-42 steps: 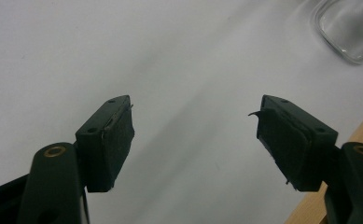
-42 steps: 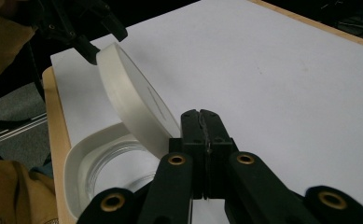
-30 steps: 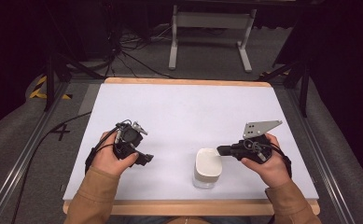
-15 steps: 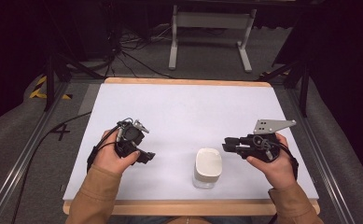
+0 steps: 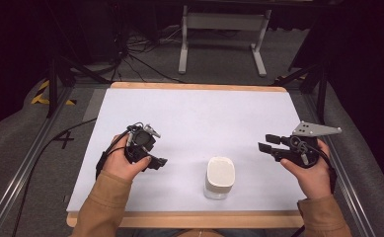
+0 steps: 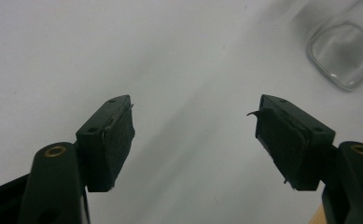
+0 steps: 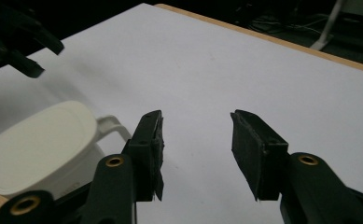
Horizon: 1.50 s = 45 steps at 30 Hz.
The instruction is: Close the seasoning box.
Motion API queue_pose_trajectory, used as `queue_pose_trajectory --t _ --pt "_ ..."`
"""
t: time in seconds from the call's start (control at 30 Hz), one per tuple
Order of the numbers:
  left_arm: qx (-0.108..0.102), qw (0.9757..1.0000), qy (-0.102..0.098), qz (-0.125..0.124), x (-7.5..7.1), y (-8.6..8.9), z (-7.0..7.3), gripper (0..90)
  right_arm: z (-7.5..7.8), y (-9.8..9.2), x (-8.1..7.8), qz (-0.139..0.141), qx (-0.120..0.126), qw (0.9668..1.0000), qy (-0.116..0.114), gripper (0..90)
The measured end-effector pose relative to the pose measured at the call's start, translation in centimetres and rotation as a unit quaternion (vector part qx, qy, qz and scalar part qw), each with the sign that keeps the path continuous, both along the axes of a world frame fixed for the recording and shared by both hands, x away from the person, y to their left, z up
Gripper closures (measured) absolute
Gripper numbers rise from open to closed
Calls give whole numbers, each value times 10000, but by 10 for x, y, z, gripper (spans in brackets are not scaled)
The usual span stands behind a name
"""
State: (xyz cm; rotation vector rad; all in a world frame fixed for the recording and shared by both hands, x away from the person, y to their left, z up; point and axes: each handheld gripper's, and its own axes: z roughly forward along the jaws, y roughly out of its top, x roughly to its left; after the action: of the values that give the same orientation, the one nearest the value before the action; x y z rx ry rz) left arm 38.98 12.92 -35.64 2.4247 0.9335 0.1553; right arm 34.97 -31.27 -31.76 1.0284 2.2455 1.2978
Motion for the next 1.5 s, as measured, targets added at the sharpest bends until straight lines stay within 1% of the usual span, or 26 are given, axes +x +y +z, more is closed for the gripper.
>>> queue_pose_trajectory --t 0.07,0.1,0.13,0.2,0.23,0.33,0.37,0.4,0.47,0.53,0.57,0.6,0.63,0.7,0.73,0.87,0.97,1.0,1.03,1.07,1.17,1.2,1.27,1.3,1.47,1.5 --pt "4 10000 -42 19 0 1 0 283 0 -3 1 -50 -26 10000 24 528" --pt "-62 10000 -29 42 0 1 -1 283 -1 -7 2 -86 -43 9999 40 521" --pt "-42 10000 -8 42 1 2 0 283 -1 -11 3 -124 -57 9999 91 517" --pt "-54 10000 -14 52 1 2 0 283 -3 -18 4 -225 -125 9996 113 514" --pt "-49 10000 -7 40 2 2 -1 283 -4 -24 6 -309 -189 9992 174 507" --pt "-41 10000 -4 29 3 2 -3 281 -9 -30 10 -463 -309 9981 262 507" --pt "-41 10000 -4 29 3 2 -3 280 -9 -30 10 -463 -309 9981 262 507" --pt "-37 10000 4 34 3 2 -4 280 -13 -32 13 -502 -463 9971 334 508" --pt "-15 10000 3 28 4 3 -5 279 -21 -32 17 -544 -654 9953 462 513" --pt "-6 10000 16 30 4 4 -5 278 -27 -32 21 -534 -733 9944 549 513" --pt "-8 10000 4 39 4 3 -6 277 -34 -31 25 -525 -774 9937 620 513" --pt "7 10000 -1 27 5 4 -6 277 -34 -31 25 -525 -774 9937 620 513" --pt "-17 10000 -6 31 5 3 -7 276 -39 -30 27 -514 -808 9930 696 513" --pt "5 10000 20 36 5 3 -7 276 -44 -29 30 -509 -830 9923 768 513" --pt "17 10000 65 24 6 3 -9 275 -47 -28 32 -506 -883 9915 811 513" --pt "29 10000 69 8 7 3 -11 273 -57 -23 36 -433 -939 9902 942 513" --pt "32 9999 129 21 8 3 -12 271 -65 -21 39 -386 -1013 9886 1045 513" --pt "22 9999 140 33 8 3 -13 271 -68 -19 40 -405 -1021 9876 1119 513" --pt "22 9999 140 33 8 3 -13 271 -68 -19 40 -405 -1021 9876 1119 513" --pt "40 9999 135 40 9 4 -14 271 -74 -18 42 -413 -1066 9864 1179 513" --pt "93 9997 220 5 11 2 -19 266 -84 -13 43 -364 -1090 9848 1306 519" --pt "118 9996 255 1 12 2 -21 266 -89 -9 45 -299 -1173 9833 1362 521" --pt "146 9995 285 -8 13 2 -22 266 -95 -2 46 -223 -1284 9816 1394 522" --pt "119 9995 279 -9 13 2 -23 266 -96 0 46 -198 -1308 9814 1390 522" --pt "124 9995 286 1 13 2 -23 266 -97 4 45 -139 -1340 9816 1351 521" --pt "122 9995 277 -15 13 2 -23 266 -97 4 45 -135 -1310 9822 1338 521"
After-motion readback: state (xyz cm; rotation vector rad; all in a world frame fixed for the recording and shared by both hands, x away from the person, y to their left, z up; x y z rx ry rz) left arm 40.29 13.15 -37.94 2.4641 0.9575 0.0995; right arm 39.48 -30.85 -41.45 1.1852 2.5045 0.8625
